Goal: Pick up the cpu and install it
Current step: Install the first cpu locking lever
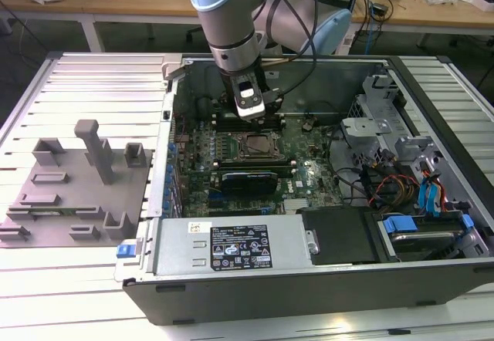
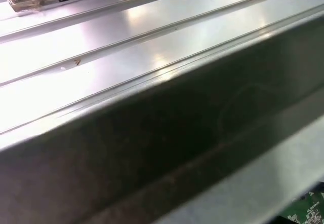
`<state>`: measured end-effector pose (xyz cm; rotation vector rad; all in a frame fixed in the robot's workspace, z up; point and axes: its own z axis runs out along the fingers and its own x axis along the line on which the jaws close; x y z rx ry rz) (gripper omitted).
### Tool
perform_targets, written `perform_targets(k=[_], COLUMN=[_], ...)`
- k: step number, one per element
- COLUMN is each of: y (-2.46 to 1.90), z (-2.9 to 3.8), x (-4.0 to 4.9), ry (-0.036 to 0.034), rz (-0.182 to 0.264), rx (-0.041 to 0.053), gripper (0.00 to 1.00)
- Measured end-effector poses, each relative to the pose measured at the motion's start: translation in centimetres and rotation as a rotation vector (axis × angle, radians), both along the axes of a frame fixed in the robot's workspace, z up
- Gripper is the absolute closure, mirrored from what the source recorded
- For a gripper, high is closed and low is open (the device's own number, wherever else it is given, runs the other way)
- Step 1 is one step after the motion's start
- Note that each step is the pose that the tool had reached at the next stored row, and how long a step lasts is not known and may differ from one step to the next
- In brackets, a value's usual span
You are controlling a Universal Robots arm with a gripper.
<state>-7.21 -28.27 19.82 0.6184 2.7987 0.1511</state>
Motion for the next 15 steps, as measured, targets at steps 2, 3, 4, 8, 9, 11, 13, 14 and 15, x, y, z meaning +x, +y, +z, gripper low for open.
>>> perform_targets(k=[2, 3, 4, 8, 9, 11, 13, 14, 15], y=[-0.01, -0.01, -0.01, 0.00, -0.01, -0.02, -0.01, -0.01, -0.01], z=[-0.04, -0.08, -0.12, -0.30, -0.32, -0.32, -0.34, -0.35, -0.35], x=[0.00, 0.00, 0.00, 0.00, 0.00, 0.00, 0.04, 0.18, 0.32], ry=[-0.0007, -0.0013, -0.0017, -0.0040, -0.0043, -0.0042, -0.0043, -0.0044, -0.0046], rz=[0.000, 0.000, 0.000, 0.000, 0.000, 0.000, 0.000, 0.000, 0.000], rx=[-0.0074, -0.0089, -0.0105, -0.0196, -0.0201, -0.0206, -0.0194, -0.0183, -0.0181], gripper=[0.89, 0.89, 0.89, 0.89, 0.89, 0.89, 0.89, 0.89, 0.89])
